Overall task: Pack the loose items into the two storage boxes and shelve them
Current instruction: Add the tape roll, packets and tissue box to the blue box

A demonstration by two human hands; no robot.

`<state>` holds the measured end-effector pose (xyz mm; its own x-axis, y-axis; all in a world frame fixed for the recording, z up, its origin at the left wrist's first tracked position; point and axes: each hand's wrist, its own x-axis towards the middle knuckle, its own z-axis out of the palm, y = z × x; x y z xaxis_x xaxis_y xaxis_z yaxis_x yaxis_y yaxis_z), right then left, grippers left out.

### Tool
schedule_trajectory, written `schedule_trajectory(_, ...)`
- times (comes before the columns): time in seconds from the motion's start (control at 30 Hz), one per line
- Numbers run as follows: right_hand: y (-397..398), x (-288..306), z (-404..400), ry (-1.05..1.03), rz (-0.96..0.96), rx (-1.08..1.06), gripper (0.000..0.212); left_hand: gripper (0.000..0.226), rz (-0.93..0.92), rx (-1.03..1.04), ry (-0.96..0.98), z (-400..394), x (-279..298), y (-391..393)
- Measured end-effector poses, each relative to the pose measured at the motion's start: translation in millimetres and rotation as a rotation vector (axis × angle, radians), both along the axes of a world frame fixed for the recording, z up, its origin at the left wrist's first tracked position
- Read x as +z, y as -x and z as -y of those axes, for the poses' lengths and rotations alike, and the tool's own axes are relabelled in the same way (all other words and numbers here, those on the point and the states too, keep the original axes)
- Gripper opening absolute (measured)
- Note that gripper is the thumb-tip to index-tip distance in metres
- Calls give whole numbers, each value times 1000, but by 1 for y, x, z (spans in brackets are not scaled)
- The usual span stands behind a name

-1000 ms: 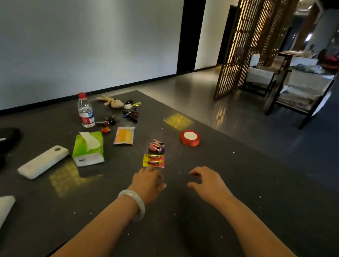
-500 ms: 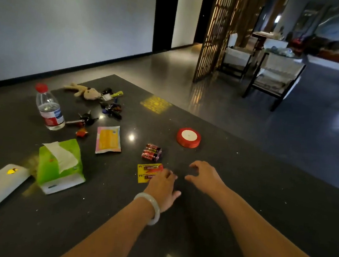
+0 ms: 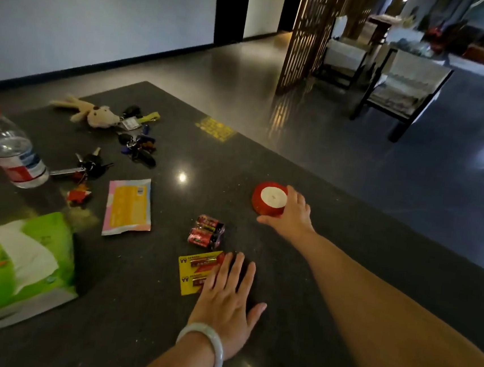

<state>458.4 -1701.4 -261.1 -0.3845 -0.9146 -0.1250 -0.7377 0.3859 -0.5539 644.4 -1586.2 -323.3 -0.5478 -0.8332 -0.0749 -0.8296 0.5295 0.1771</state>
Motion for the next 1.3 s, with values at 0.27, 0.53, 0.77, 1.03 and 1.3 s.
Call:
schedule_trajectory(0.27, -1, -18, 31, -19, -43, -20, 112, 76, 4, -5, -1, 1, -2, -2)
schedule_trajectory(0.53, 16, -24, -89, -65, -74, -42, 117, 75, 15, 25, -12, -2, 4, -2)
schedule_trajectory(0.77, 36, -25, -222, -171, -105, -62, 120, 67, 5, 69, -142, -17, 38, 17)
schedule_trajectory(1.03, 58, 13, -312, -76, 8, -98, 123, 54, -509, 39, -565, -118, 93, 86)
schedule_trajectory(1.3, 107, 80, -436, 151, -122, -111, 125, 48, -822, -31, -809, -218, 153, 161)
